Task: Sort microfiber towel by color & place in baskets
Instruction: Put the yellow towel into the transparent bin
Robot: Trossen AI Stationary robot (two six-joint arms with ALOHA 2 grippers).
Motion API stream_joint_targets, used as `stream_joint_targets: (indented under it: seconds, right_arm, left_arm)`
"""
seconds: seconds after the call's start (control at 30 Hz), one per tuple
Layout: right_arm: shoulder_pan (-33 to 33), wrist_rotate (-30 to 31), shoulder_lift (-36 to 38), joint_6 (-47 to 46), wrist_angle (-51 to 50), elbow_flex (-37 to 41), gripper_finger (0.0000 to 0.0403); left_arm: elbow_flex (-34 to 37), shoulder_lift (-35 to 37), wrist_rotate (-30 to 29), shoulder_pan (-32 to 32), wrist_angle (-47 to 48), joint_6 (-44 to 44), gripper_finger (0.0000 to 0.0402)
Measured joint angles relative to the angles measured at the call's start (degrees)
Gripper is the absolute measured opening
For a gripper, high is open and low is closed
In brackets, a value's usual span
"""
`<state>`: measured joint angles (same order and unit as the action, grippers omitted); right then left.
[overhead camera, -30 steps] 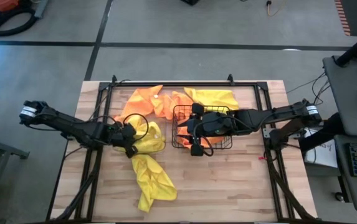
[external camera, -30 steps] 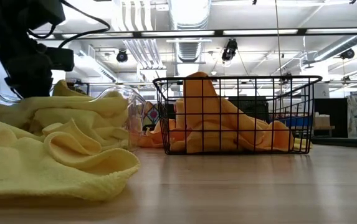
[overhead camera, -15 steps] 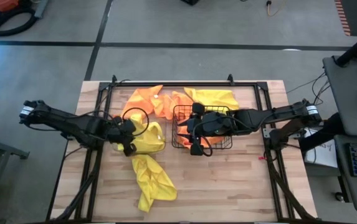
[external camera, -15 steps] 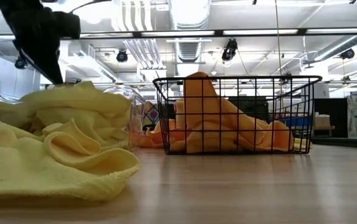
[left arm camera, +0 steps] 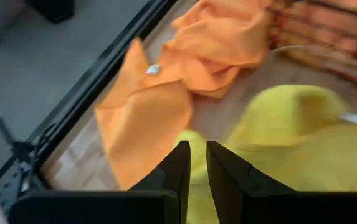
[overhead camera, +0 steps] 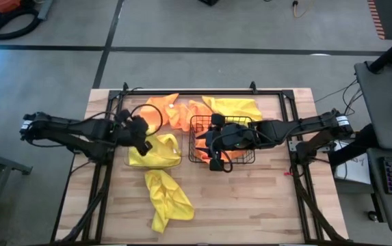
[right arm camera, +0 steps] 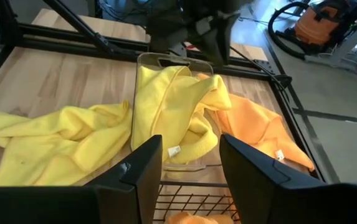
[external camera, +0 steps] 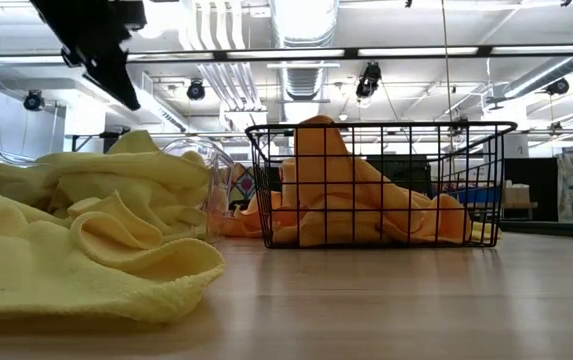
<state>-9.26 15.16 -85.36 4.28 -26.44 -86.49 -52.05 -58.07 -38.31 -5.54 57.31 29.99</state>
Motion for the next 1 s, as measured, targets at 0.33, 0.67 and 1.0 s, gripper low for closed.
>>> stream_joint_targets:
  seconds: [0.33, 0.67, 1.0]
  right_arm:
    - [0.0, -0.03, -0.02, -0.5, 0.11, 1.61, 0.0155]
    - [0.0, -0.05, 0.06, -0.86, 0.09, 2.39, 0.016]
    - [0.0, -0.07, 0.09, -1.38, 0.09, 2.39, 0.0155]
  left_arm:
    - [2.83, -1.74, 6.78, 9.86, -5.71, -7.14, 0.0038]
    - [3.43, -2.06, 17.24, 10.52, -7.22, -8.46, 0.0038]
    - [3.43, -2.16, 26.54, 9.23, -6.13, -6.57, 0.0038]
